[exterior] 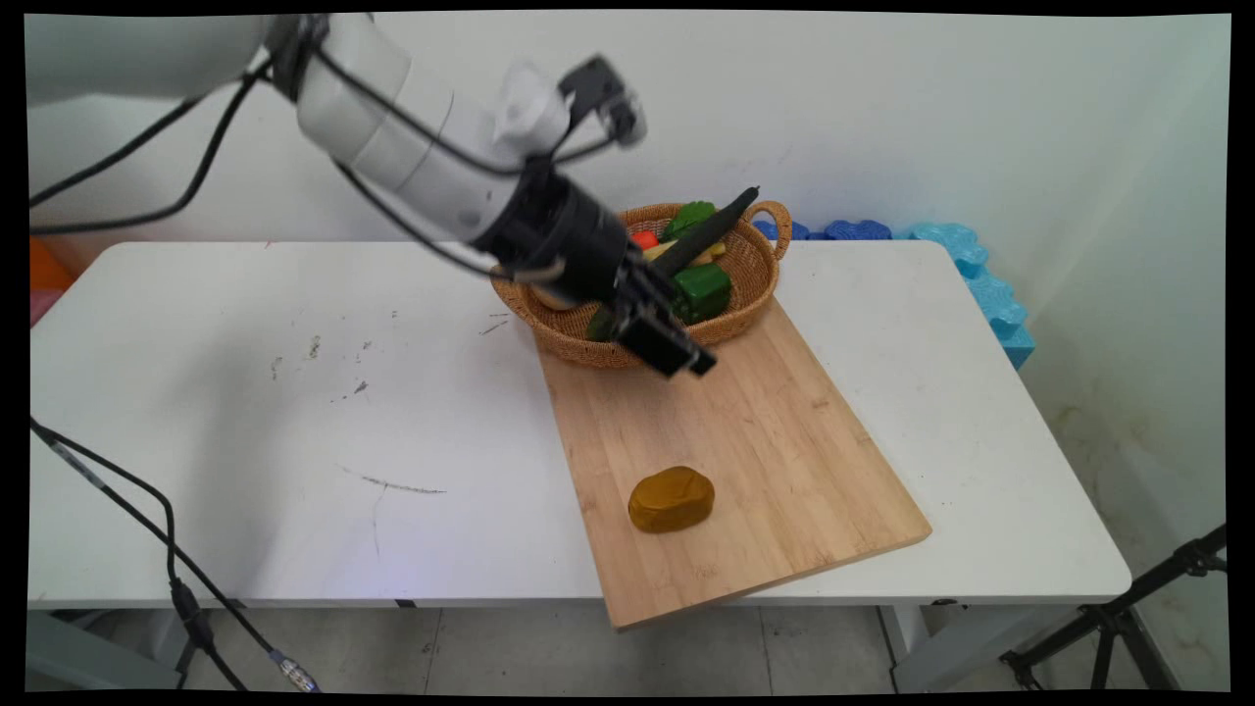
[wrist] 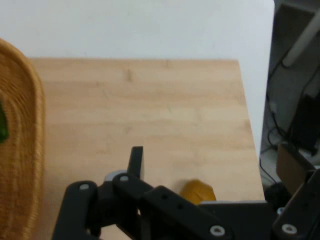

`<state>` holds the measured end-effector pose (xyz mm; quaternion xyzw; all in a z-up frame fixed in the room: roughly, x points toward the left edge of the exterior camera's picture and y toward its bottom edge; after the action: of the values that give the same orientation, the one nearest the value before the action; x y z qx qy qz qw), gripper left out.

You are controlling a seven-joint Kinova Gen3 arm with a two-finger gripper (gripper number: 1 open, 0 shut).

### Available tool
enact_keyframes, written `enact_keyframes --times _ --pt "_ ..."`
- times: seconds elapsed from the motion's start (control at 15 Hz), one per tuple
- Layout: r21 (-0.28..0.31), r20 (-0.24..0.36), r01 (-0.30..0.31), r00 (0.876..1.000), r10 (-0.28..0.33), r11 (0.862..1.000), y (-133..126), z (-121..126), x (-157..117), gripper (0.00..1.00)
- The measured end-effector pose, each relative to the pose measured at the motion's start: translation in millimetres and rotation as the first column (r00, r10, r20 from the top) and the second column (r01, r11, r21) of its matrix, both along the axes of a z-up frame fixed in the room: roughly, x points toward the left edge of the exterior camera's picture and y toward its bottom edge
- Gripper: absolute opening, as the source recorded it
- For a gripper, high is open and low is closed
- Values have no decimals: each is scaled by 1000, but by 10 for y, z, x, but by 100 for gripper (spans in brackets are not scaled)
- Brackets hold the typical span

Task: Pick up the potato from the cutting board

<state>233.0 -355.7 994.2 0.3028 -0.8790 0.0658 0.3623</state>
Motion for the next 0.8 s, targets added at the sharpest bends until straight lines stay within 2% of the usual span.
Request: enact_keyframes --times 0.33,0.8 --pt "32 41 38 998 -40 999 175 -390 -40 100" --pt "83 104 42 993 -50 996 259 -943 -144 100"
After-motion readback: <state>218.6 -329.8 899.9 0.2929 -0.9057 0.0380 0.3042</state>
